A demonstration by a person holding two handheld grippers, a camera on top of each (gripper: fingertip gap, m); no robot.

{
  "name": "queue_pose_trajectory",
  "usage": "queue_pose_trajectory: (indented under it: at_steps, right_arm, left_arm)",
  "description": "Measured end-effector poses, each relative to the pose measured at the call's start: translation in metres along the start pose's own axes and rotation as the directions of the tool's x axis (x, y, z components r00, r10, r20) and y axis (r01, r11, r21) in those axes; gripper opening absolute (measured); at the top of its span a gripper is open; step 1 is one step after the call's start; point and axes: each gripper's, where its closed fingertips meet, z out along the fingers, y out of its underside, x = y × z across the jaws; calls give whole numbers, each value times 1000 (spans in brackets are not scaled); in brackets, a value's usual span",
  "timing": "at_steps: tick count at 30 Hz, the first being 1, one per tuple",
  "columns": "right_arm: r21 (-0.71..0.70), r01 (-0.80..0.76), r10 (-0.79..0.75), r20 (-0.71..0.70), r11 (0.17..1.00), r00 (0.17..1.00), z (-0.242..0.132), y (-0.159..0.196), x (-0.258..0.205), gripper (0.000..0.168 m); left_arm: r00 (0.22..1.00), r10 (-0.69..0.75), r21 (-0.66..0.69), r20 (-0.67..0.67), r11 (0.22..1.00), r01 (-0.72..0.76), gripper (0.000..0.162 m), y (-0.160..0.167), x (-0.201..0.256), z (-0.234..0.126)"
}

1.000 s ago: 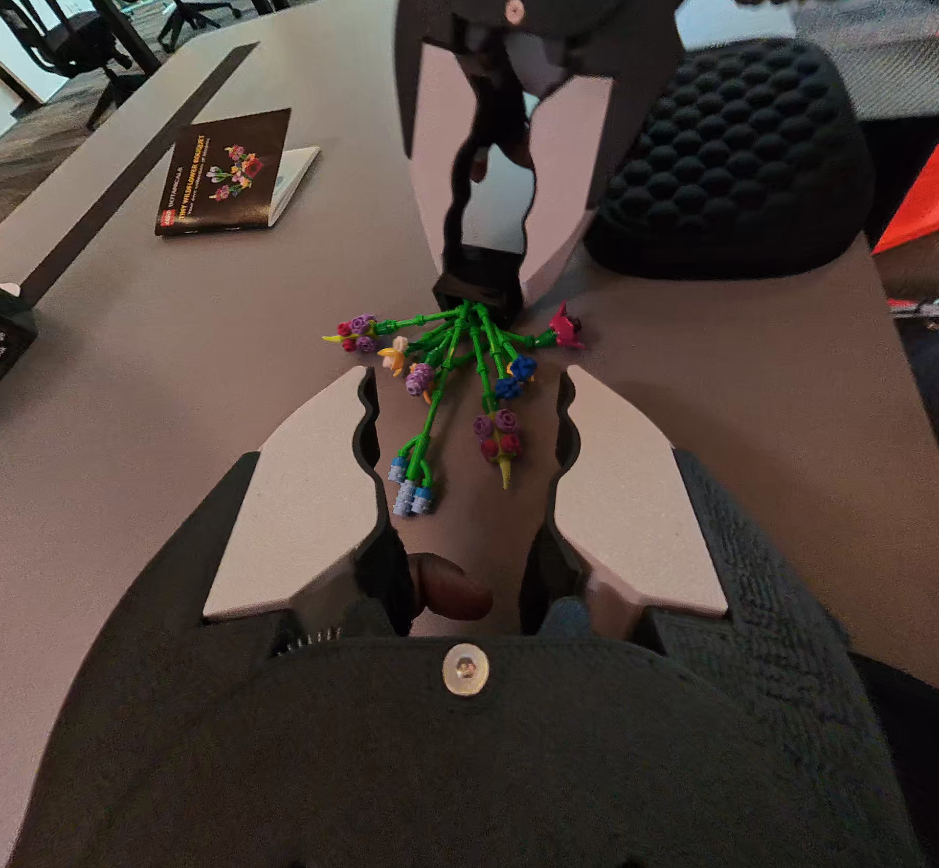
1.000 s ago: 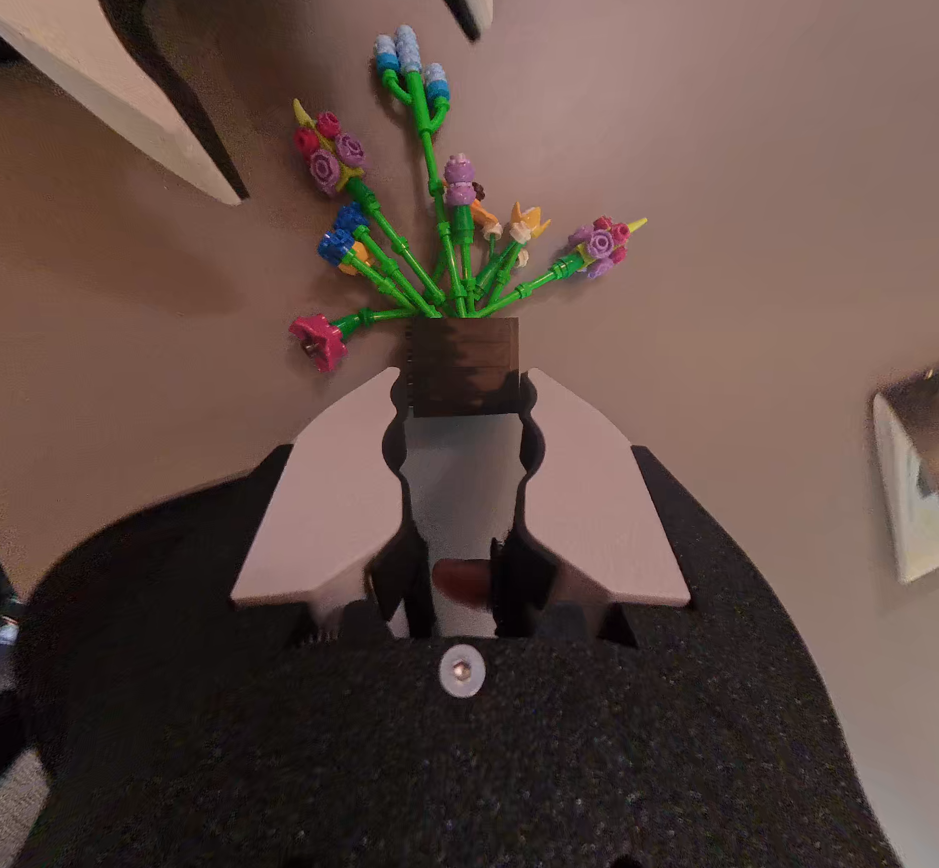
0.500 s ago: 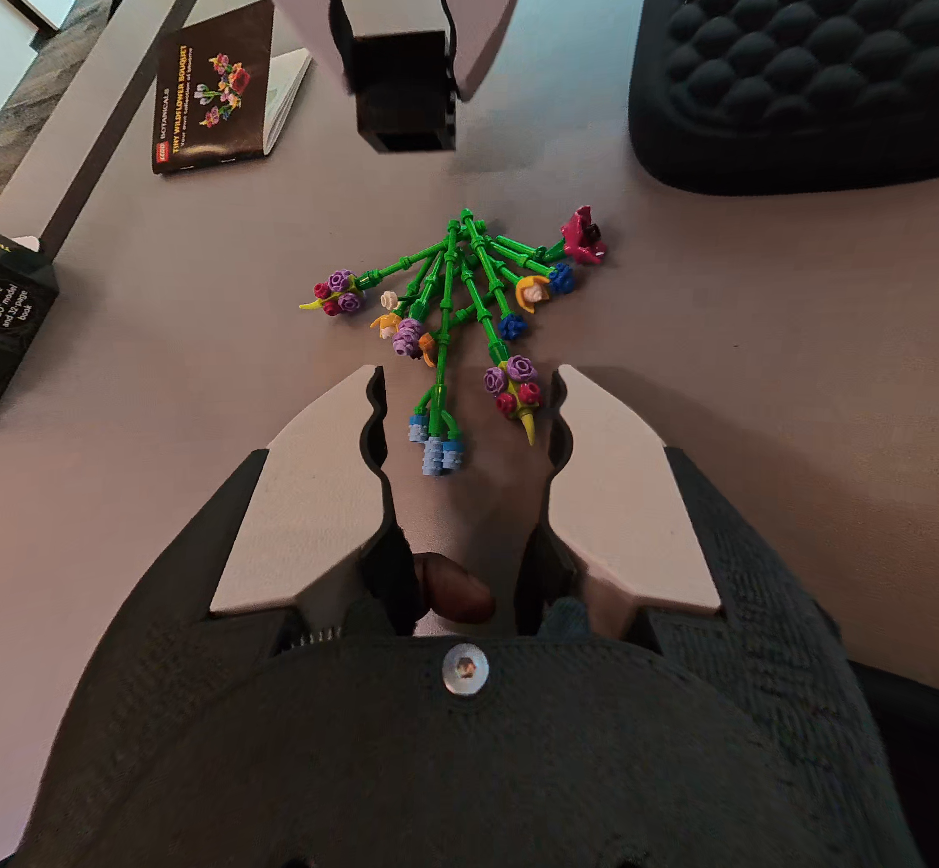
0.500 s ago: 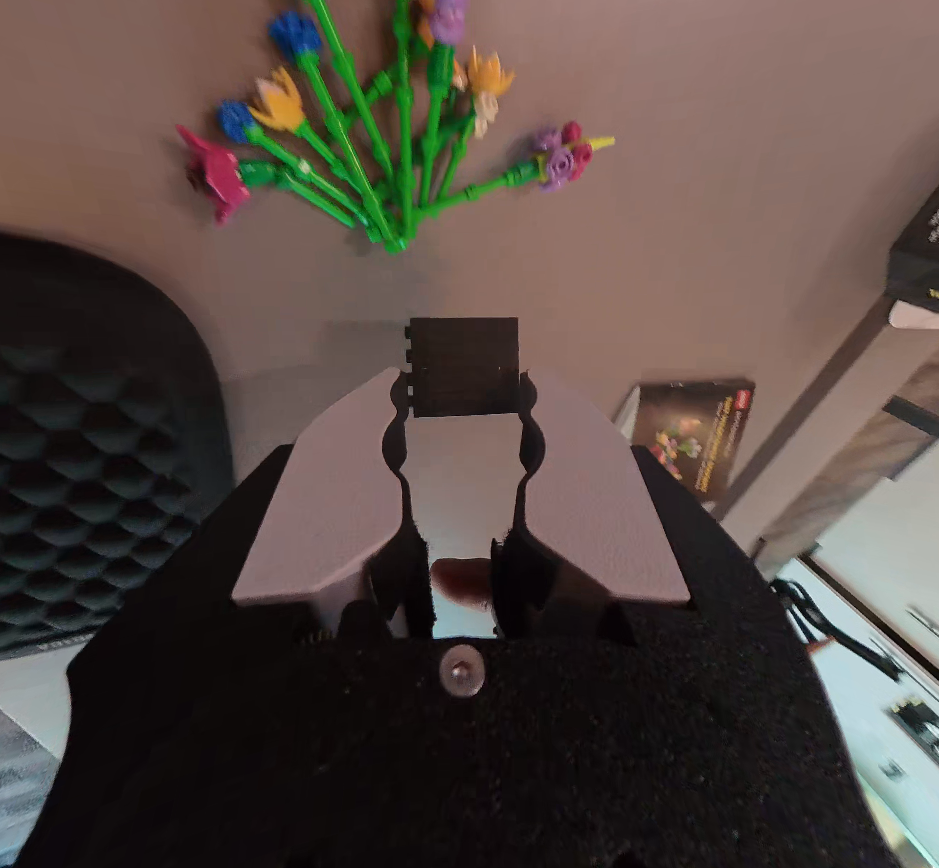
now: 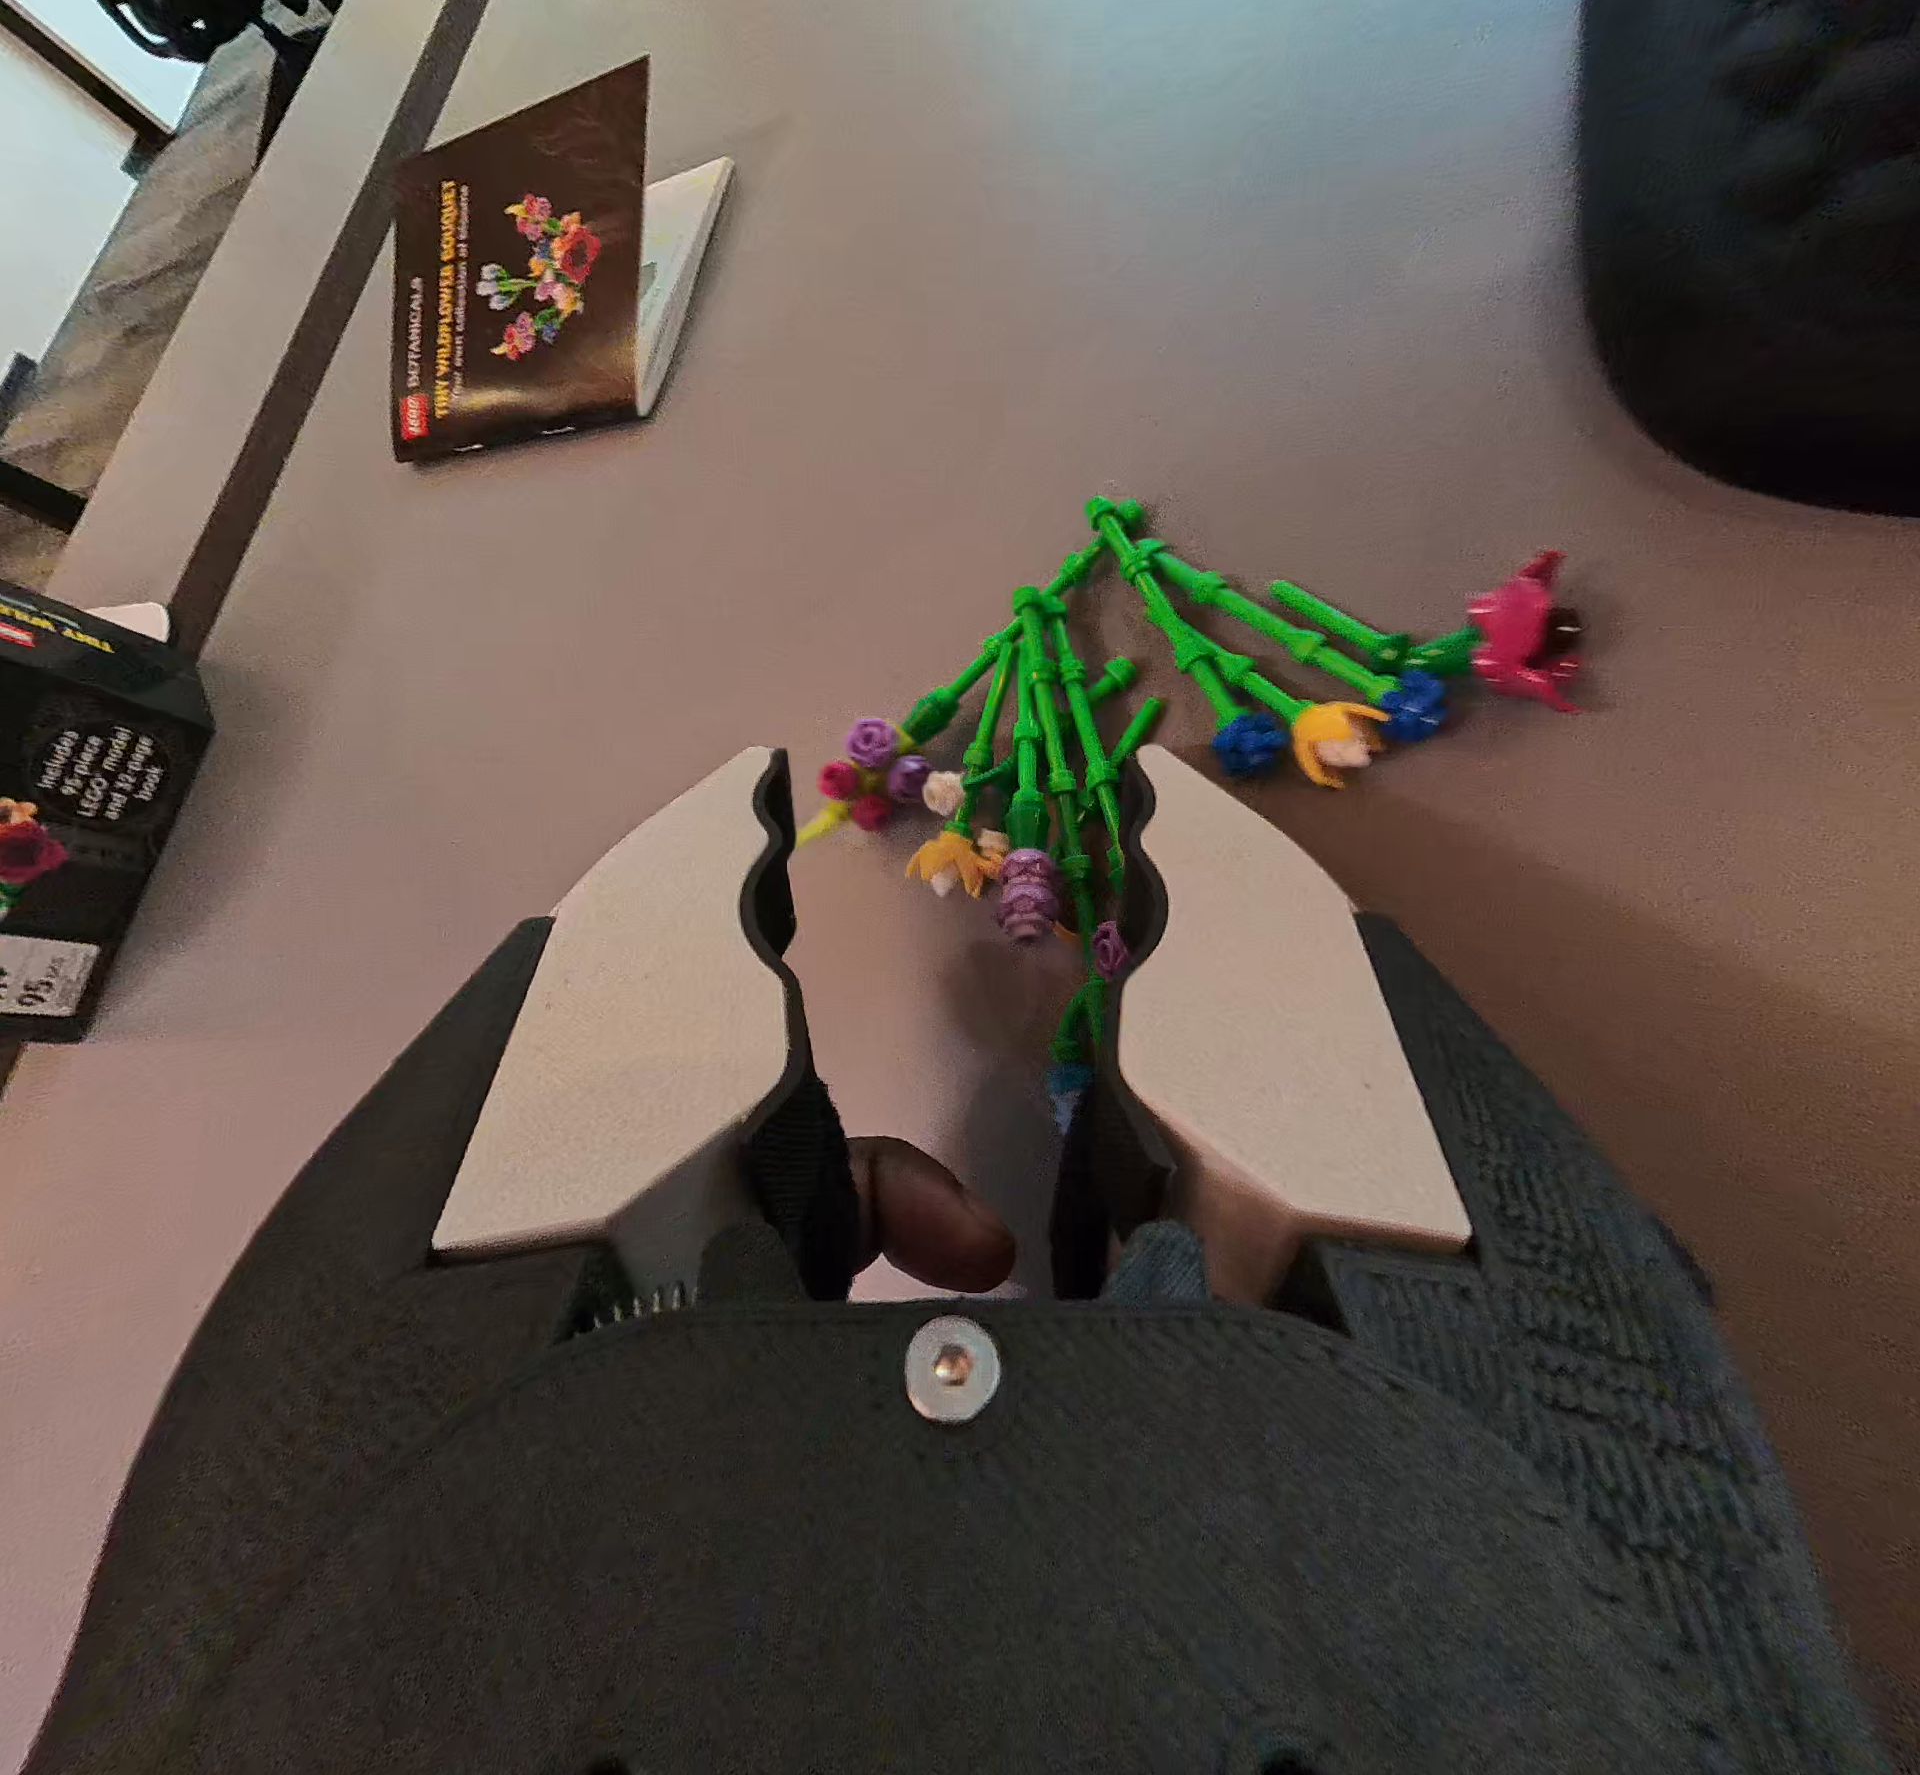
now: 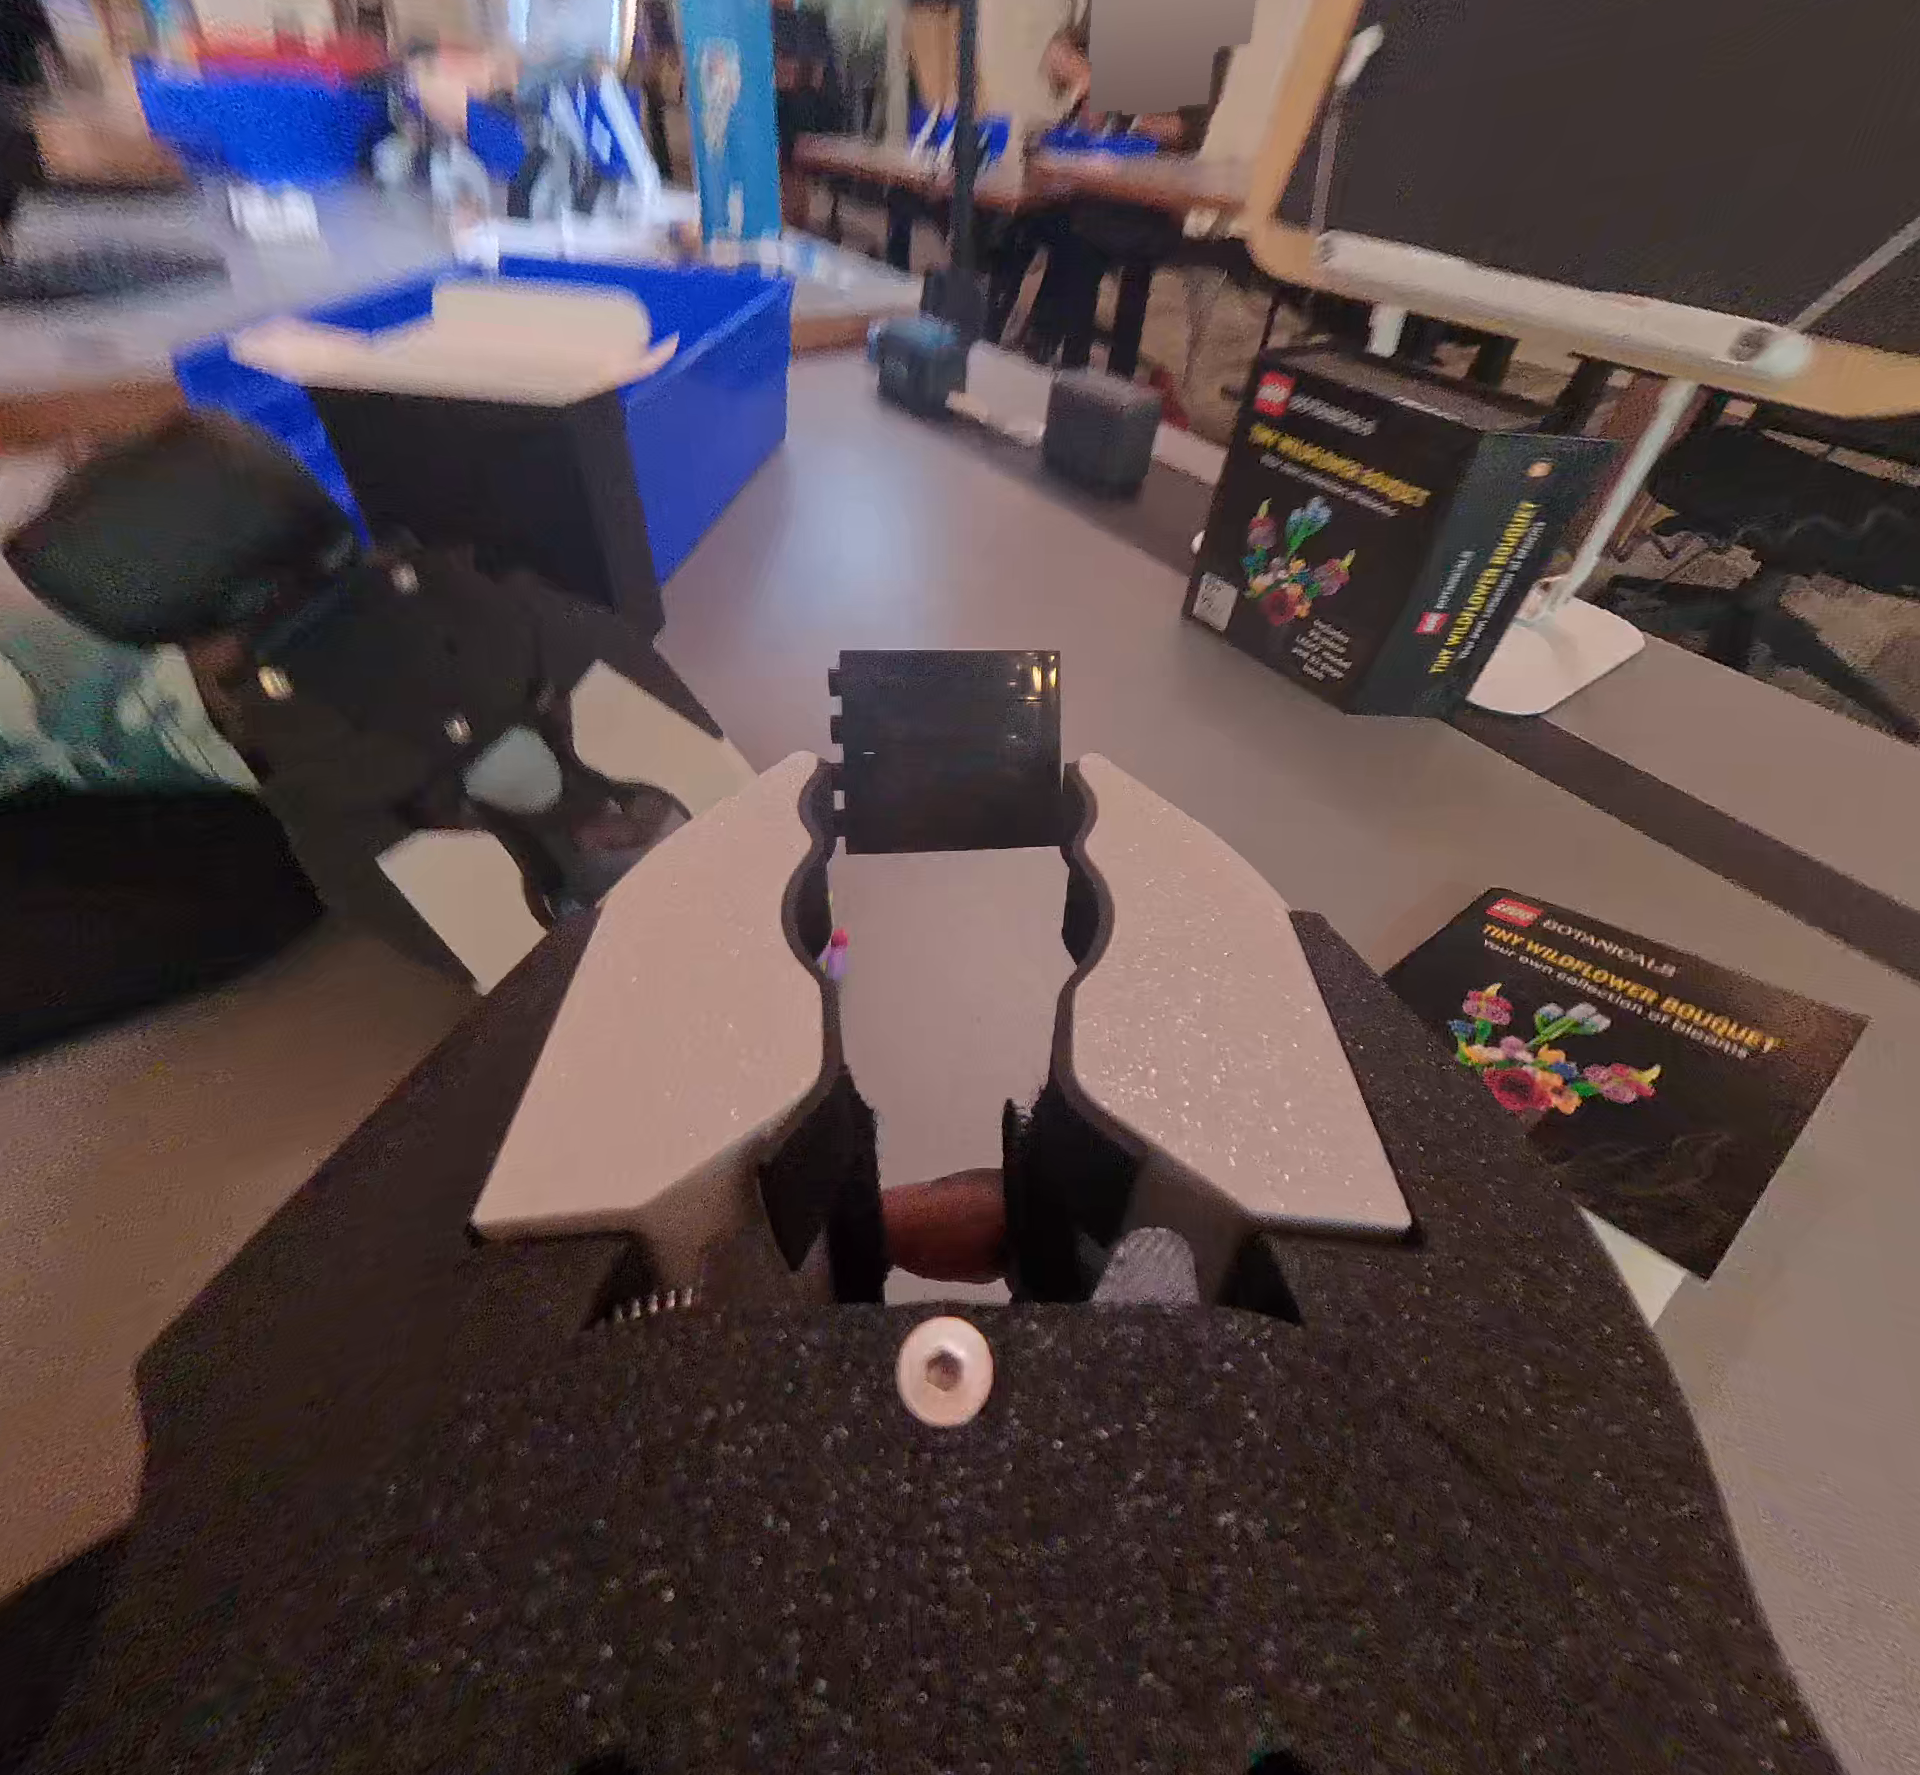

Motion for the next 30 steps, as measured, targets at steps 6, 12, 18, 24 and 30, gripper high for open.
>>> queue_pose_trajectory:
  at_steps: [6, 12, 18, 24, 30]
  right_arm:
    - [69, -98, 104, -80, 993, 991, -9, 11, 24, 42]
    - [98, -138, 151, -137, 986, 979, -17, 14, 40, 42]
    - [88, -165, 172, -74, 982, 982, -12, 16, 31, 42]
    - [53, -106, 111, -92, 993, 990, -9, 19, 27, 42]
    - [55, -142, 143, -23, 988, 989, -10, 20, 22, 42]
  left_arm:
    - [999, 29, -42, 41, 999, -27, 61, -1, -40, 24]
    - [965, -260, 2, -42, 966, 260, 101, -33, -15, -13]
    - [930, -349, -132, 116, 922, 363, 127, -20, 43, -7]
    - [918, -340, -184, 203, 908, 377, 114, 1, 15, -2]
    - [951, -302, -179, 69, 934, 310, 82, 17, -13, 0]
